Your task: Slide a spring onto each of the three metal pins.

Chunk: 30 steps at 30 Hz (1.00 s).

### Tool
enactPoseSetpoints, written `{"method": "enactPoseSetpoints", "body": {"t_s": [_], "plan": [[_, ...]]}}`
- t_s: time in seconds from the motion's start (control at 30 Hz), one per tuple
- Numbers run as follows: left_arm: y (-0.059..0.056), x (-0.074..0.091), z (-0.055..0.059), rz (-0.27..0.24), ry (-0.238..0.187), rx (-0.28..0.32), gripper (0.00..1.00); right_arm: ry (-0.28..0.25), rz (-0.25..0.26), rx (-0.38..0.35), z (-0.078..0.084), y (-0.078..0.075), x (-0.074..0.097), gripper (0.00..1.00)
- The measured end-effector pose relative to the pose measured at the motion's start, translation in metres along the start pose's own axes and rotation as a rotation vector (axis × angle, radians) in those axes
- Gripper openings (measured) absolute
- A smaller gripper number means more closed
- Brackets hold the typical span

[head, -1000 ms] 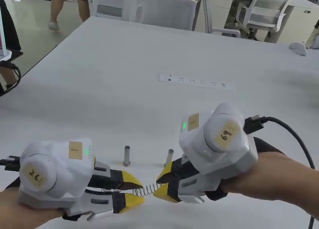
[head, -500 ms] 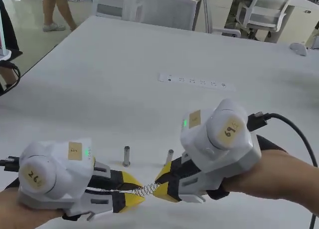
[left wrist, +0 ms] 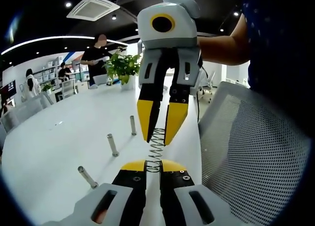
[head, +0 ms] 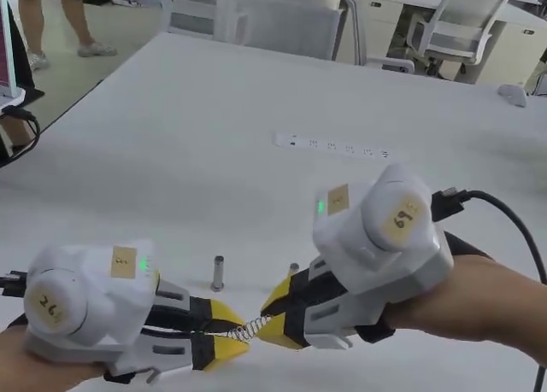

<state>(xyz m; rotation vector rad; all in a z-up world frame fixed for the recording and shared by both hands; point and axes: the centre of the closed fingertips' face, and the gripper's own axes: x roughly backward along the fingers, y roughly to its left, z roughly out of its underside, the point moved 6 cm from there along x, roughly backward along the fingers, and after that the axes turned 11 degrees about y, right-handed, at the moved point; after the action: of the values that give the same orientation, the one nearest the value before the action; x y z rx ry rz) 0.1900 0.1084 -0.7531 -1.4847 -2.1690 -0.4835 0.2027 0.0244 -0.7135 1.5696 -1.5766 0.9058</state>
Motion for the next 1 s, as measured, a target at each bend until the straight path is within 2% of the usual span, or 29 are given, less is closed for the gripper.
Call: {"method": "enactPoseSetpoints", "body": {"t_s": [0.13, 0.23, 0.6, 0.7, 0.73, 0.83, 0.87, 1.0], "plan": [[-0.0007, -0.0008, -0.0008, 0.003, 0.002, -0.005, 0.02, -0.001, -0.005, 0.001, 0.0000, 0.0002, -0.0010, 0.09], [-0.0002, 0.0009, -0.0033, 0.010, -0.020, 0.009, 0.02, -0.032, -0.018, -0.008, -0.0014, -0.0002, 0.0001, 0.10], [0.0012, 0.0026, -0.0081, 0.013, -0.055, 0.033, 0.02, -0.065, -0.031, -0.032, -0.0012, -0.0030, 0.0001, 0.10], [0.0012, 0.0033, -0.0079, 0.015, -0.060, 0.041, 0.02, -0.068, -0.036, -0.036, -0.0021, -0.0029, -0.0008, 0.10], [0.0013, 0.0038, -0.0092, 0.018, -0.075, 0.055, 0.02, -0.070, -0.038, -0.038, -0.0023, -0.0029, -0.0012, 0.10], [0.0023, 0.0047, -0.0089, 0.014, -0.075, 0.057, 0.02, -0.074, -0.044, -0.045, -0.0028, -0.0031, -0.0021, 0.10], [0.0022, 0.0056, -0.0093, 0.019, -0.088, 0.071, 0.02, -0.075, -0.043, -0.046, -0.0030, -0.0032, -0.0021, 0.10], [0.0022, 0.0062, -0.0093, 0.018, -0.089, 0.066, 0.02, -0.073, -0.048, -0.051, -0.0039, -0.0027, -0.0019, 0.09]]}}
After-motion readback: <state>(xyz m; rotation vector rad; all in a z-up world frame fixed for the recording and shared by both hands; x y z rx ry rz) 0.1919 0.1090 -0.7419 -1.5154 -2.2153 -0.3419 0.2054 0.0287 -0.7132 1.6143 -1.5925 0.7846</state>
